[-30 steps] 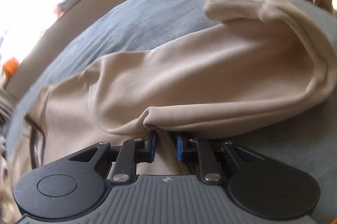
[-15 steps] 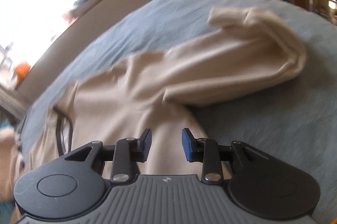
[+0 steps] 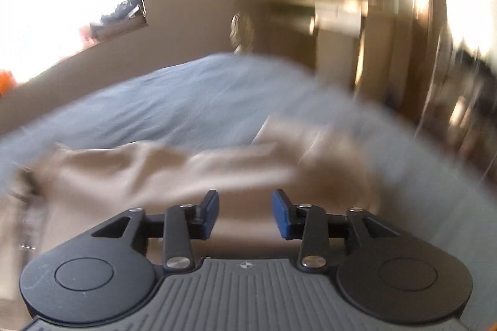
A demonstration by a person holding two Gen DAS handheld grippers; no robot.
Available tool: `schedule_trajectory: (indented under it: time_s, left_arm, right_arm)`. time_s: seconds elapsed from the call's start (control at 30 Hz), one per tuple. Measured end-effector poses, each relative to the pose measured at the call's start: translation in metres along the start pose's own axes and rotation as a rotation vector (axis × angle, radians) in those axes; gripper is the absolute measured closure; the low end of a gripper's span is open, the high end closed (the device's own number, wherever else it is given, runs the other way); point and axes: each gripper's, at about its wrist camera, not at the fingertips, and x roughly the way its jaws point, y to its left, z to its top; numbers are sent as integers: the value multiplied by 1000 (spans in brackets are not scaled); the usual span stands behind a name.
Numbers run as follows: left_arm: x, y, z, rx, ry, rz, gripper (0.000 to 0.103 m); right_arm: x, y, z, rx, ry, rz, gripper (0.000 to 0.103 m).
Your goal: Fold clothes
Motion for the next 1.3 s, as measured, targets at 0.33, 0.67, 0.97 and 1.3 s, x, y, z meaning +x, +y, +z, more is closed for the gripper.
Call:
schedule_trajectory:
  time_s: [0.33,0.67,0.97,1.3]
  left_arm:
    - [3,6,7,-58,23,-19,0]
    - [1,8,3,-61,14,-28,0]
    - [-13,18,3,-123,-28,-33,0]
    - [-55,50,11,-317,-120,-51,1]
  right_arm:
    - [102,37,32,-433,63,-222,38]
    - [68,-58,68,104,-84,-315,95]
    - [-67,-83,129,410,-480,-57,95]
    - [-114,12,166,304,-513,296,95]
